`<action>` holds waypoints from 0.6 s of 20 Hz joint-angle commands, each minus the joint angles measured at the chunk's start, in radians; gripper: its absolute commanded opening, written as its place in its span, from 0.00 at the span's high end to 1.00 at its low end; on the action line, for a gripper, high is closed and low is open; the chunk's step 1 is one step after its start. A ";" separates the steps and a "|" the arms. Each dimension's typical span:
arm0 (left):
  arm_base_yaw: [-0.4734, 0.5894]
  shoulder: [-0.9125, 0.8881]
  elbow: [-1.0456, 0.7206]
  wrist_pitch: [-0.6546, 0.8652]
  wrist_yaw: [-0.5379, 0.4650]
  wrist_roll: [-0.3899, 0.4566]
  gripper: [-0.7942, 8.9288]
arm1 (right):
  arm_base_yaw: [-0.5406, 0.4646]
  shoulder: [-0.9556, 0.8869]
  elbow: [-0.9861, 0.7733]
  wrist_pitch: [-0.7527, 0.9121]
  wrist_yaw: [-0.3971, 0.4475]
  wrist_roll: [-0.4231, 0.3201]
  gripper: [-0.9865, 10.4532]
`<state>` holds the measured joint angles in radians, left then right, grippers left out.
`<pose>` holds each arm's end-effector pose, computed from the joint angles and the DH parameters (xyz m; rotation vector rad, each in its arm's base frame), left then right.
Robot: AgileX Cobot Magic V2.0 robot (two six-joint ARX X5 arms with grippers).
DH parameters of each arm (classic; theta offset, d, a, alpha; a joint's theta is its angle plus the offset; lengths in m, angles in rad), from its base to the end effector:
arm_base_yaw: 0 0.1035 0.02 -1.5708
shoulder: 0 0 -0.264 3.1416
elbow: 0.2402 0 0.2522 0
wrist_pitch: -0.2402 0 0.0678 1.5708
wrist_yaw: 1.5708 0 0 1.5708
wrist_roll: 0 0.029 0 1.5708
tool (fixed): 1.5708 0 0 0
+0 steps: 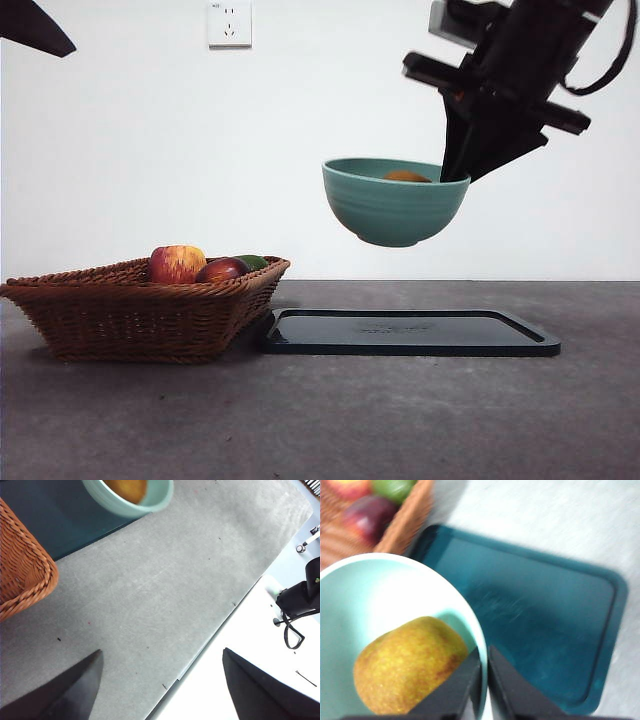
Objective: Pick up the wifruite, put it on the bowl, pick up the plate, put it on desk
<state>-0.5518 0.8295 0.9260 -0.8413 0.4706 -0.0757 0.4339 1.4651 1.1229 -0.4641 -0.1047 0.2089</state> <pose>0.1197 -0.0891 0.3181 -0.0341 0.8126 -0.9430 0.2799 0.1330 0.2706 0.0592 0.8528 0.4219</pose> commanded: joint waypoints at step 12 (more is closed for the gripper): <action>-0.006 0.006 0.008 0.002 0.002 0.012 0.53 | -0.059 0.342 0.110 0.124 -0.033 -0.037 0.90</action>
<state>-0.5518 0.8295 0.9260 -0.8429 0.4706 -0.0757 0.3710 1.7939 1.2087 -0.3550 -0.1341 0.1795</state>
